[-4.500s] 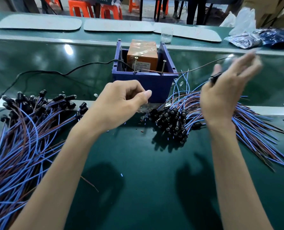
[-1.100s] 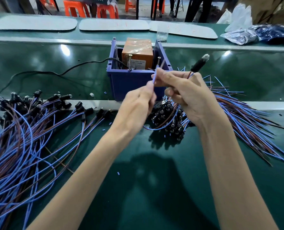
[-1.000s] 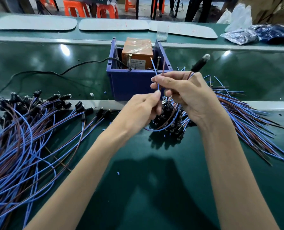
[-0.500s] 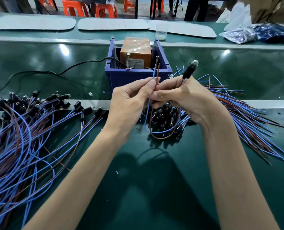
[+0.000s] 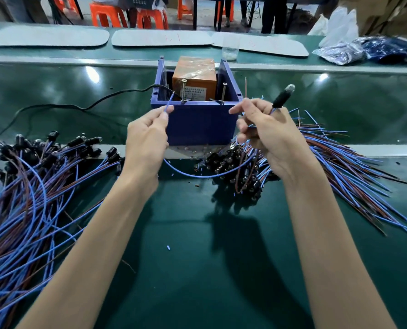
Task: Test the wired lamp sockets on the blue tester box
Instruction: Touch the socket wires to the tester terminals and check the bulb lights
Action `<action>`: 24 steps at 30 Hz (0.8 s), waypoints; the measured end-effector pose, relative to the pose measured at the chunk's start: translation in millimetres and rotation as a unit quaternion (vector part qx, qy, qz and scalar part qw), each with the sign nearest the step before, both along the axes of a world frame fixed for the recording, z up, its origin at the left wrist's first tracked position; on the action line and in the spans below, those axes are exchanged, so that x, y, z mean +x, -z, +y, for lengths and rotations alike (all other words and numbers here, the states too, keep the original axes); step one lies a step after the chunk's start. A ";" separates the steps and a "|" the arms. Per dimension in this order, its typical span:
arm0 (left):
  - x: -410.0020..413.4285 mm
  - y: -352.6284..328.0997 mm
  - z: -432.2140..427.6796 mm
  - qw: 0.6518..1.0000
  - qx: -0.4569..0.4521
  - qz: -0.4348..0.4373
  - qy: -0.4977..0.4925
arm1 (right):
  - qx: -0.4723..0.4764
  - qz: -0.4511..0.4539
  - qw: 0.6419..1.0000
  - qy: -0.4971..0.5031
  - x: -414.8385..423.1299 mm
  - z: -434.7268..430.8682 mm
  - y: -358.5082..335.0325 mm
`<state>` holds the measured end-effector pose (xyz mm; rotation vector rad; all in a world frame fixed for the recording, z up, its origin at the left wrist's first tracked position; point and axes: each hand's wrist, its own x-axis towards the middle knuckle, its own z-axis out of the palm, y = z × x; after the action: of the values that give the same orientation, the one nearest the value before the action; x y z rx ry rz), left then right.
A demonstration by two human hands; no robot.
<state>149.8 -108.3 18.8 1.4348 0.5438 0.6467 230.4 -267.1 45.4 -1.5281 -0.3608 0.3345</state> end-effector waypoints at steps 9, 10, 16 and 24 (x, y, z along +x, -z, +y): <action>-1.5 10.7 10.3 0.999 0.033 -0.023 -0.014 | 0.022 0.069 0.993 0.093 12.4 2.7 2.6; -2.6 10.7 9.7 0.999 0.014 -0.028 -0.012 | 0.019 0.061 0.994 0.086 11.7 2.5 2.7; -6.6 7.1 4.4 0.999 -0.009 -0.036 -0.029 | 0.007 0.029 0.997 0.069 9.9 4.3 7.0; -3.6 8.2 2.2 0.999 0.034 -0.042 0.006 | 0.003 0.035 0.994 0.099 15.2 4.3 10.1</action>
<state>146.2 -106.1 10.6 1.4664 0.4510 0.7187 245.6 -262.8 35.3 -1.5287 -0.1530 0.2307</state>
